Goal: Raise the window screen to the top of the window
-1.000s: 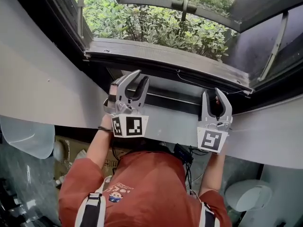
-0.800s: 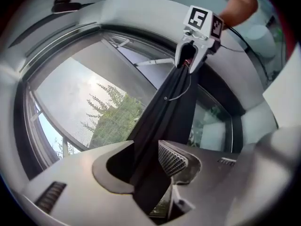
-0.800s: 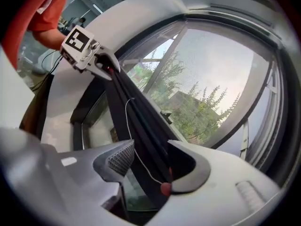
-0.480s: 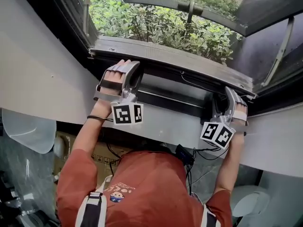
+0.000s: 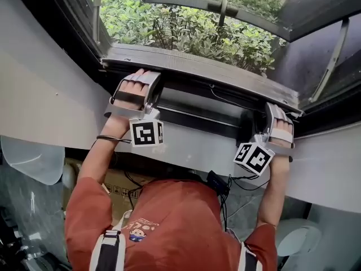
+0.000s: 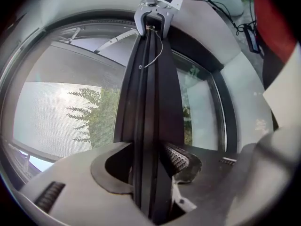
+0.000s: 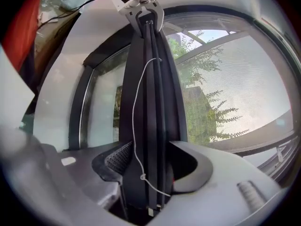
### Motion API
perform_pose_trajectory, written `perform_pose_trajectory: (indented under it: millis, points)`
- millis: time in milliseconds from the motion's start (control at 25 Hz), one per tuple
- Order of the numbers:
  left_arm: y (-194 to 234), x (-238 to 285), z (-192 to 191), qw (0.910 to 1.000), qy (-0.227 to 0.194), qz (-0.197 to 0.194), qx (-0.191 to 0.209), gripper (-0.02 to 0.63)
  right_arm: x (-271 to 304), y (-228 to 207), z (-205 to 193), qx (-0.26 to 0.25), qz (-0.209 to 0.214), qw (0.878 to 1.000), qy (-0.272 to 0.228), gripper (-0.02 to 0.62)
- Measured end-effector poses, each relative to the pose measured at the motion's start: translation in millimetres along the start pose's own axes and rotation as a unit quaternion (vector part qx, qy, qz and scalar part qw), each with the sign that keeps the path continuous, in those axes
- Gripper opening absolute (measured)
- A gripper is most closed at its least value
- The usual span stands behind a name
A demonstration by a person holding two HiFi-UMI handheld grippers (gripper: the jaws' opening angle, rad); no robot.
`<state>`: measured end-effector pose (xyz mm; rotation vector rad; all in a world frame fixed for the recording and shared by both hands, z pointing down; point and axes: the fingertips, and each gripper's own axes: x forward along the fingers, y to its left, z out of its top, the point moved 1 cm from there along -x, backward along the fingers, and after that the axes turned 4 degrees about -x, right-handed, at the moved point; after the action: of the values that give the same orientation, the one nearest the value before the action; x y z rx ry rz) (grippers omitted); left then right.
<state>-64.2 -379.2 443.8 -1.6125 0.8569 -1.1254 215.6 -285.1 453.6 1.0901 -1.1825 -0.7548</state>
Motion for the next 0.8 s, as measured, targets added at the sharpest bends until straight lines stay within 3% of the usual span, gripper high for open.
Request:
perform_pose_trajectory:
  millis: [280,480,800]
  points:
    - [-0.3,-1.4,2.4,0.9999,-0.004,-0.003,0.009,0.16,0.0,1.8,3.5,-0.02,0.015,0.999,0.033,0.264]
    - [-2.5,-2.9,3.9,0.9998,0.001,-0.017,0.01,0.123,-0.5,10.4,2.4,-0.005,0.032,0.999,0.028,0.261]
    - [-0.2,-7.7,4.8,0.9991,-0.026,-0.03,-0.01,0.124,-5.0,10.7,2.0,0.025,0.033,0.999,0.001,0.258]
